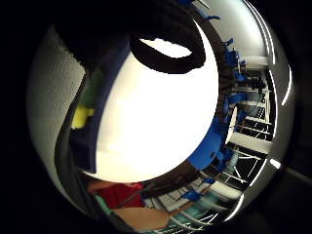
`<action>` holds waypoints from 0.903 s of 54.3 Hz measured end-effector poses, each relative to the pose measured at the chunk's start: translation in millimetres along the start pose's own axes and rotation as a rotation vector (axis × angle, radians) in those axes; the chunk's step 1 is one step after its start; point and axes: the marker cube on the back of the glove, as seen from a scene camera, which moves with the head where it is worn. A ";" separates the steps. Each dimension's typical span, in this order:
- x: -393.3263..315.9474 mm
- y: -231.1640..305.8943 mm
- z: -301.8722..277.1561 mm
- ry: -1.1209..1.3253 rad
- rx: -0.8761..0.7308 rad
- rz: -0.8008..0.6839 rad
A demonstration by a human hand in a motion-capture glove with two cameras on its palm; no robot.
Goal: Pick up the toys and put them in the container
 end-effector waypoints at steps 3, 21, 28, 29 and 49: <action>8.8 11.1 12.7 -0.022 -0.004 0.010; 76.4 76.7 35.7 -0.137 0.001 0.100; 93.7 114.0 47.8 -0.166 0.014 0.140; 95.2 118.6 50.0 -0.172 0.011 0.141; 110.4 185.4 105.1 -0.182 -0.025 0.142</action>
